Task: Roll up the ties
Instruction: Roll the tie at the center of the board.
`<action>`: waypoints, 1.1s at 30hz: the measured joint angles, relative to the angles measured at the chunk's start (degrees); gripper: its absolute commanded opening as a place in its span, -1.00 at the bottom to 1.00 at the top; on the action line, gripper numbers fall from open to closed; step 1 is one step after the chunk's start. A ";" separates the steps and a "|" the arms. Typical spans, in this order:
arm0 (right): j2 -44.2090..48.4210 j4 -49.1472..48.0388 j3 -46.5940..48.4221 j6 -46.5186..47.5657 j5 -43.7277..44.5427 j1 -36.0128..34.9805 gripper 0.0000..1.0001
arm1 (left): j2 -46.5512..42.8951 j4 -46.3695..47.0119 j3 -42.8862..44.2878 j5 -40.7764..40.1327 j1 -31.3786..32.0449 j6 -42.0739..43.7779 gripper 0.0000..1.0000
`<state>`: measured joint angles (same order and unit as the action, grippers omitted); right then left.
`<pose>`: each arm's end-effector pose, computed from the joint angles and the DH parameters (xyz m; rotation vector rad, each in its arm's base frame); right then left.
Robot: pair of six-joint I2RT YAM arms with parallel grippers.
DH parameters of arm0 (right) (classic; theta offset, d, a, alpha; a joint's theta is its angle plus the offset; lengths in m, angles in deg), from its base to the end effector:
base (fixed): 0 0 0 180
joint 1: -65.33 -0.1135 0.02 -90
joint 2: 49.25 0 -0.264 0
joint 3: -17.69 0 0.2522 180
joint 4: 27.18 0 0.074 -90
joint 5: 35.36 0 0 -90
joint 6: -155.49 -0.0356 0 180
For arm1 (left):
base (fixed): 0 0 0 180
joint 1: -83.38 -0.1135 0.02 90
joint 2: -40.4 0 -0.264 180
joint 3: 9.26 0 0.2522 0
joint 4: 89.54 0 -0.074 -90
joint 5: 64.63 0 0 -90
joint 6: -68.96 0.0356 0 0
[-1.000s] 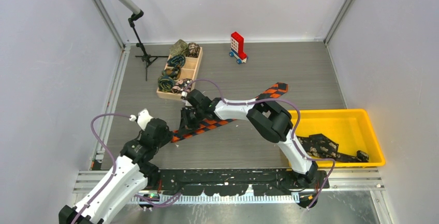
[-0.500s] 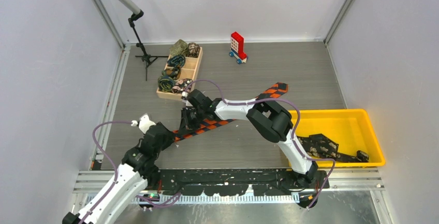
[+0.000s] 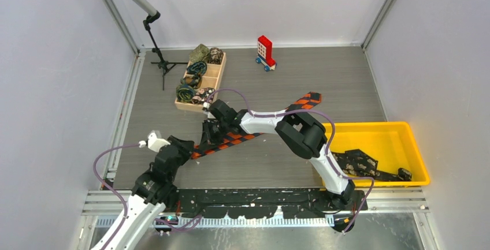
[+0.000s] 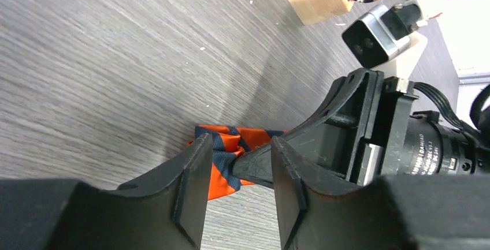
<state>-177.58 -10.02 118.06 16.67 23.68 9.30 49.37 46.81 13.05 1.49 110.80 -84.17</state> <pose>0.2532 0.4085 0.1283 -0.4865 2.7230 1.3636 0.0924 -0.0317 0.1591 -0.8777 1.9019 -0.5382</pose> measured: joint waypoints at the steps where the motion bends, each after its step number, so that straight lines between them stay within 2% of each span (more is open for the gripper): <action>1: 0.00 0.00 -0.02 0.00 -0.04 0.02 -0.75 | 0.33 -0.09 0.02 -0.15 0.00 -0.61 -0.03; 5: 0.00 -0.13 -0.11 0.00 -0.07 0.02 -0.75 | 6.10 -1.66 0.52 -1.27 0.00 -2.73 0.00; 10: 0.00 -0.35 -0.17 0.00 -0.22 0.20 -0.75 | 18.80 -3.19 2.75 -2.12 0.00 -5.38 -0.11; 13: 0.00 -0.42 -0.22 -0.02 -0.22 0.28 -0.75 | 26.25 0.44 4.20 -2.05 0.00 -6.51 -0.20; 16: 0.00 -0.42 -0.28 -0.02 -0.24 0.39 -0.75 | 30.10 4.44 4.44 -1.84 0.00 -7.08 -0.25; 19: 0.00 -0.46 -0.37 -0.02 -0.28 0.48 -0.75 | 30.77 5.44 4.44 -1.73 0.00 -7.19 -0.38; 28: -0.07 -0.85 -0.37 -0.04 -0.50 0.61 -0.75 | 24.13 3.82 2.29 -1.57 0.00 -7.13 -0.96; 33: -0.09 -0.72 -0.35 -0.02 -0.70 0.76 -0.74 | 22.10 2.01 2.25 -1.66 0.00 -6.73 -1.00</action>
<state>-177.67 -10.74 117.71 16.65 22.98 10.07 71.47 48.82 15.31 -0.17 110.80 -90.91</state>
